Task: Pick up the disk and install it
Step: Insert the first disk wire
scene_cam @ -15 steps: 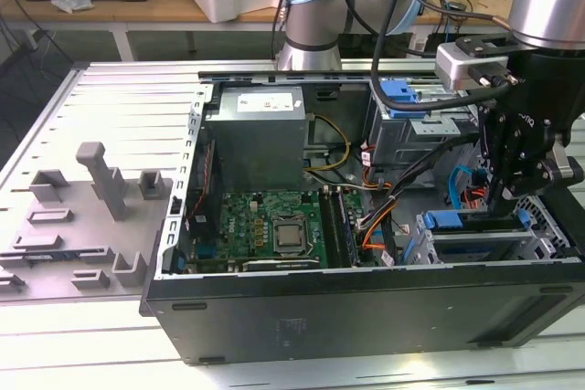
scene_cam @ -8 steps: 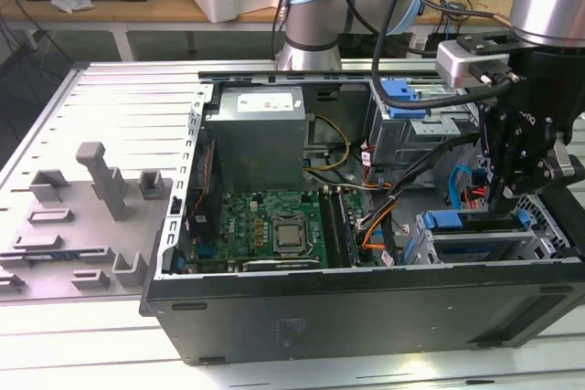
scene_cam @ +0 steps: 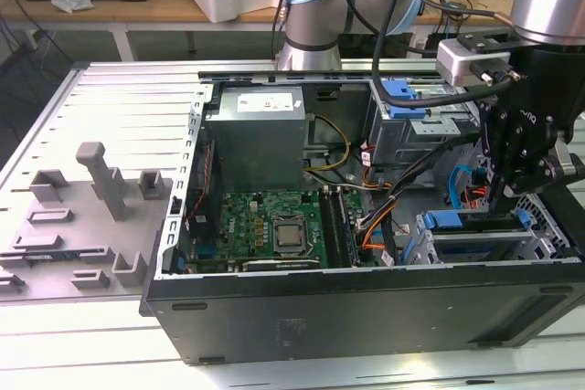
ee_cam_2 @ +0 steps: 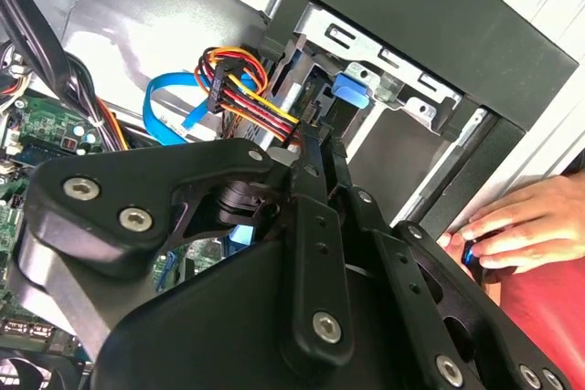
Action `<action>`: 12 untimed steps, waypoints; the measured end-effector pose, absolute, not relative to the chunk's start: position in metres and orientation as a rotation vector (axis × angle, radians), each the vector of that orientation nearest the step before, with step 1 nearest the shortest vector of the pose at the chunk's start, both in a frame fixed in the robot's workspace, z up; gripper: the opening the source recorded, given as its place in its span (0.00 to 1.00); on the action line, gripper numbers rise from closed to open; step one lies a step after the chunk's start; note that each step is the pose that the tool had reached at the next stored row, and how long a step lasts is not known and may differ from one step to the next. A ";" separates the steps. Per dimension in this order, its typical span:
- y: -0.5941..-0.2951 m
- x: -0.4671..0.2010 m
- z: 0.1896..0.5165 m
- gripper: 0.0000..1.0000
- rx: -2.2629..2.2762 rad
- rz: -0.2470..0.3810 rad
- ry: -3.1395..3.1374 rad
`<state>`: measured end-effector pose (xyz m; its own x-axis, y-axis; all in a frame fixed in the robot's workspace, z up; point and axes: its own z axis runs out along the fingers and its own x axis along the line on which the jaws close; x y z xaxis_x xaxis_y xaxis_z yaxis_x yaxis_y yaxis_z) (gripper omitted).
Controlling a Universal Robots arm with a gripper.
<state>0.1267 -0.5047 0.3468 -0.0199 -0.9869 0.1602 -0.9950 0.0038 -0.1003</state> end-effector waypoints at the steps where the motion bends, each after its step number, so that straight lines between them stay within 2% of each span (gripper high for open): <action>1: -0.505 0.127 0.347 0.17 2.168 0.286 -2.194; 12: -0.507 0.127 0.347 0.17 2.182 0.273 -2.198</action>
<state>0.1267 -0.5067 0.3468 -0.0148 -0.9891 0.1462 -0.9949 -0.0001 -0.1013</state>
